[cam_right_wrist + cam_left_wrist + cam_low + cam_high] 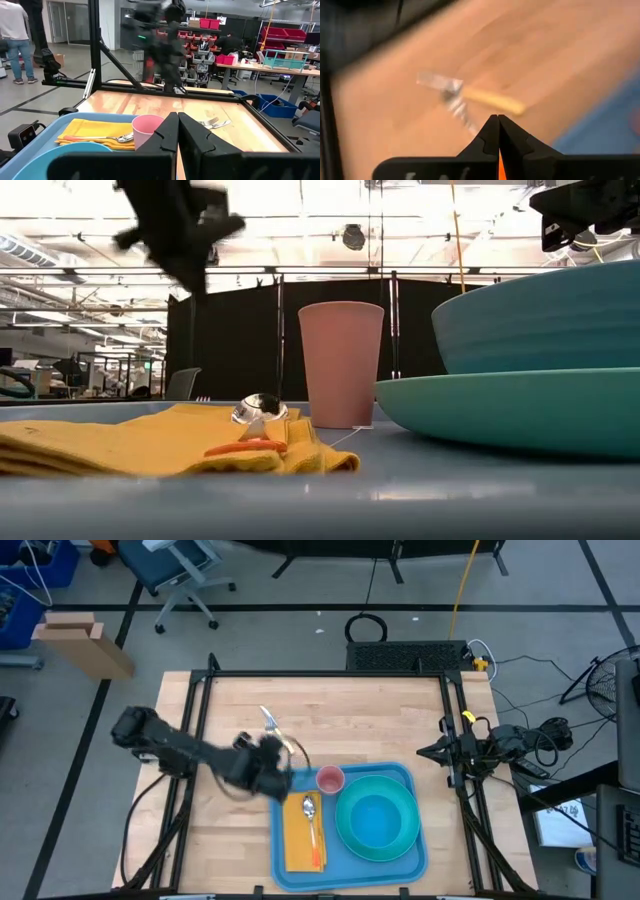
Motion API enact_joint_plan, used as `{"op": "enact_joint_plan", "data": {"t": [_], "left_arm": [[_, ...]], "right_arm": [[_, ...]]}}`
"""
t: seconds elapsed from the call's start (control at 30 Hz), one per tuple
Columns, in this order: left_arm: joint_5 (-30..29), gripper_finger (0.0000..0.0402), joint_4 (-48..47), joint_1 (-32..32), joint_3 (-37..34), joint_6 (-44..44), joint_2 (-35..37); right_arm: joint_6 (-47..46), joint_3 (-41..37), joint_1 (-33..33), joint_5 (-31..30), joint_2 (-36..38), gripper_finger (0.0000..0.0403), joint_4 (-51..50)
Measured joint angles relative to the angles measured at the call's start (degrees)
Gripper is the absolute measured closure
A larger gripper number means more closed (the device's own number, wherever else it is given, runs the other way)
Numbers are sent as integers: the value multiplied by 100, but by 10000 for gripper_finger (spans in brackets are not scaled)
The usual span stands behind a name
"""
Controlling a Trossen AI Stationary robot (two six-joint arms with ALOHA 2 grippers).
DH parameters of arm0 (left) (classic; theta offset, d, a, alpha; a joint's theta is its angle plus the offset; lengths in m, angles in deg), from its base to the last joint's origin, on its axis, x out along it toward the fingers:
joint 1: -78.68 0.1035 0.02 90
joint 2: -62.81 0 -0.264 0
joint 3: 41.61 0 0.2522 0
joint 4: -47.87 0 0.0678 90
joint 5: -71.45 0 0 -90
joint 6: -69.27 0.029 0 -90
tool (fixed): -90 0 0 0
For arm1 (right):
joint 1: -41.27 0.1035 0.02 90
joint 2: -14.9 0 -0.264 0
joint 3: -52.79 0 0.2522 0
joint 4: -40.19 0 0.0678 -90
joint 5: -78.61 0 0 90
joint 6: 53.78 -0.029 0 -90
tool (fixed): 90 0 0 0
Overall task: Set up tray
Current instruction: Put the orange fork on the yellow napkin on the blue serving tray
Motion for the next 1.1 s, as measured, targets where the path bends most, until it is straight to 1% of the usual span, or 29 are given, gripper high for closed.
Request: {"op": "enact_joint_plan", "data": {"t": [0.03, 0.07, 0.1, 0.17, 0.3, 0.4, 0.5, 0.6, 0.67, 0.73, 0.93, 1.1], "left_arm": [[292, 401, 21, 247, -225, -418, 131], [728, 400, 96, 511, -432, -656, 213], [1131, 398, 210, 759, -622, -708, 251], [1785, 390, 538, 1233, -947, -569, 243], [2506, 361, 1287, 1893, -1181, 132, 175], [2677, 331, 1427, 2205, -1103, 389, 165], [2754, 297, 1504, 2428, -1025, 399, 174], [3141, 264, 1490, 2648, -1021, 470, 139], [3356, 247, 1487, 2754, -1013, 466, -7], [3397, 232, 1456, 2816, -1020, 471, -163], [3548, 206, 1518, 2943, -1018, 471, -619], [3688, 202, 1475, 2965, -1018, 554, -1027]], "right_arm": [[0, 0, 0, -1, 0, 403, 1], [2, 0, 0, -1, 0, 403, -1], [12, 0, 0, 1, 0, 403, 1], [23, 0, 0, 1, 0, 403, -1], [23, 0, 0, 1, 0, 403, 1], [23, 0, 0, 2, 0, 403, 1], [23, 0, 0, 3, 0, 403, -1], [23, 0, 0, 3, 0, 403, -1], [23, 0, 0, 3, 0, 403, 0], [23, 0, 0, 5, 0, 403, -3], [23, 0, 0, 7, 0, 403, -4], [23, 0, 1, 8, 0, 403, -6]]}}
